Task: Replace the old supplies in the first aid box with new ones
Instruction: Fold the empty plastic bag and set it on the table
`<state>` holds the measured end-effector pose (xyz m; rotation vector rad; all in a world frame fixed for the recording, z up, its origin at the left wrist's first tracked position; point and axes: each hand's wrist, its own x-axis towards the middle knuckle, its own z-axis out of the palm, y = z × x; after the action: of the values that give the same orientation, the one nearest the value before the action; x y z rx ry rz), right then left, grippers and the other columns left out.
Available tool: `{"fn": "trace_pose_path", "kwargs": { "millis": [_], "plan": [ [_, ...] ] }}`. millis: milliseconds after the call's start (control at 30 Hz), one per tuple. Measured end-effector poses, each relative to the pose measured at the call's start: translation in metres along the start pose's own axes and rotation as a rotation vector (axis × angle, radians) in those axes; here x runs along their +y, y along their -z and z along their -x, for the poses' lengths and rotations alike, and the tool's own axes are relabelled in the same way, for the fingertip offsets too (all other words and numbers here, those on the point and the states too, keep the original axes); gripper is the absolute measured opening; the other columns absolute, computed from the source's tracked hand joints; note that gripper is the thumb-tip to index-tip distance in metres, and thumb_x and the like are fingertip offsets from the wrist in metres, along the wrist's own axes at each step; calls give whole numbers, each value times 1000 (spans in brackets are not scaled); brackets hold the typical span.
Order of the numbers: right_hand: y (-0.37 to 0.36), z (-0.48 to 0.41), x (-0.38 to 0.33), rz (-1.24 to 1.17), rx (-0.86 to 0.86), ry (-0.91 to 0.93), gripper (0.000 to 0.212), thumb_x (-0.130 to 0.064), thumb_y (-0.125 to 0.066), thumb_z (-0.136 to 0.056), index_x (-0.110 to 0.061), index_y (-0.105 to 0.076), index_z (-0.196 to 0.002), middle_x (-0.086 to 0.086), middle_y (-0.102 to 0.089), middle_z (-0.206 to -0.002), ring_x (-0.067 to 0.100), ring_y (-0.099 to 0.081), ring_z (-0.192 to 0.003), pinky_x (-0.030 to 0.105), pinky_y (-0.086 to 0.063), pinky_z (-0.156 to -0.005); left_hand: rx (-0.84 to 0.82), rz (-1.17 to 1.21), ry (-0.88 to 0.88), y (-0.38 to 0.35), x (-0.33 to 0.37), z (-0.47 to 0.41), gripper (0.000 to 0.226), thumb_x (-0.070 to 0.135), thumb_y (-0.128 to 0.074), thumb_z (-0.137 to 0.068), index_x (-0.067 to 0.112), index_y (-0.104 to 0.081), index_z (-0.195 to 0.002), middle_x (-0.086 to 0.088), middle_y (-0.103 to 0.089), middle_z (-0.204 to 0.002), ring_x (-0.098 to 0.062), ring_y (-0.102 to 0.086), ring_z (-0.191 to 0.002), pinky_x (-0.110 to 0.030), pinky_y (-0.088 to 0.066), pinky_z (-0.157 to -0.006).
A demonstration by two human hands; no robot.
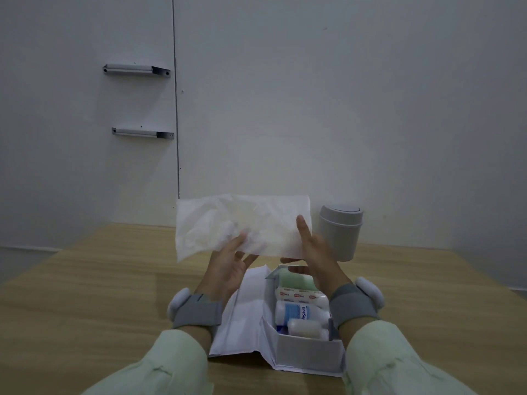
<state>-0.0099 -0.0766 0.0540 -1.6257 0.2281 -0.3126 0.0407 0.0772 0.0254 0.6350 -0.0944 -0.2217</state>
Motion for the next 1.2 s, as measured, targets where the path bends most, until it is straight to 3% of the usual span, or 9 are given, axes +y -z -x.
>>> {"fn": "trace_pose_path", "kwargs": {
  "millis": [100,300,400,567,767,900,1000,1067,1200],
  "plan": [
    [1,-2,2,-49,134,79,26,-37,-46,-96,-16,-57,-85,15,-65,-91,23,-63,-72,30,-53,-56,-8,-73,10,-3,0,3,31,6,-58,-89,7,-59,-120,-16,-64,-118,-25,-65,-96,-37,-62,-63],
    [14,-3,7,-75,257,247,27,-23,-40,-100,-17,-55,-79,8,-58,-65,18,-53,-52,30,-45,-52,-58,19,-69,6,16,2,56,53,-48,-88,20,-55,-132,-5,-63,-128,-25,-62,-114,-46,-55,-85],
    [14,-5,10,-66,340,289,27,-24,-41,-99,-19,-54,-76,2,-50,-60,15,-47,-55,28,-40,-53,-24,113,-93,11,23,-2,44,48,-37,-96,18,-63,-117,-3,-68,-119,-22,-69,-103,-45,-55,-85],
    [21,-8,16,32,410,365,23,-27,-42,-99,-18,-57,-84,-3,-47,-68,11,-42,-65,32,-37,-69,-76,183,-161,13,34,-9,46,35,-24,-102,10,-61,-111,-5,-75,-101,-22,-73,-91,-42,-59,-81],
    [27,-3,16,-89,355,351,23,-20,-43,-99,-20,-58,-82,-1,-46,-65,9,-42,-58,21,-39,-55,-88,99,-237,17,48,-10,30,13,-29,-103,9,-57,-114,-8,-74,-103,-23,-73,-93,-36,-61,-73],
    [34,-3,14,-162,291,337,18,-11,-41,-99,-9,-59,-100,2,-53,-70,13,-50,-64,26,-45,-63,126,-243,-361,19,59,-7,28,0,-50,-92,17,-57,-112,-3,-69,-107,-14,-70,-84,-28,-56,-73],
    [40,-4,17,-180,262,278,23,-9,-41,-99,-16,-60,-88,4,-54,-74,15,-52,-67,28,-46,-66,250,-623,-482,24,63,-11,31,-5,-55,-86,15,-60,-109,-8,-67,-109,-11,-59,-75,-20,-44,-62],
    [41,-4,19,-186,243,255,25,-9,-42,-98,-18,-60,-84,5,-56,-76,16,-53,-69,30,-46,-68,221,-708,-496,23,65,-11,28,3,-56,-85,13,-63,-110,-8,-67,-105,-15,-55,-78,-24,-42,-68],
    [41,-4,21,-169,199,217,25,-5,-43,-96,-16,-61,-82,9,-58,-78,19,-54,-69,32,-46,-66,143,-750,-520,7,68,-6,13,32,-54,-91,21,-61,-86,-4,-62,-90,-19,-57,-81,-31,-41,-71]
  ]
}}
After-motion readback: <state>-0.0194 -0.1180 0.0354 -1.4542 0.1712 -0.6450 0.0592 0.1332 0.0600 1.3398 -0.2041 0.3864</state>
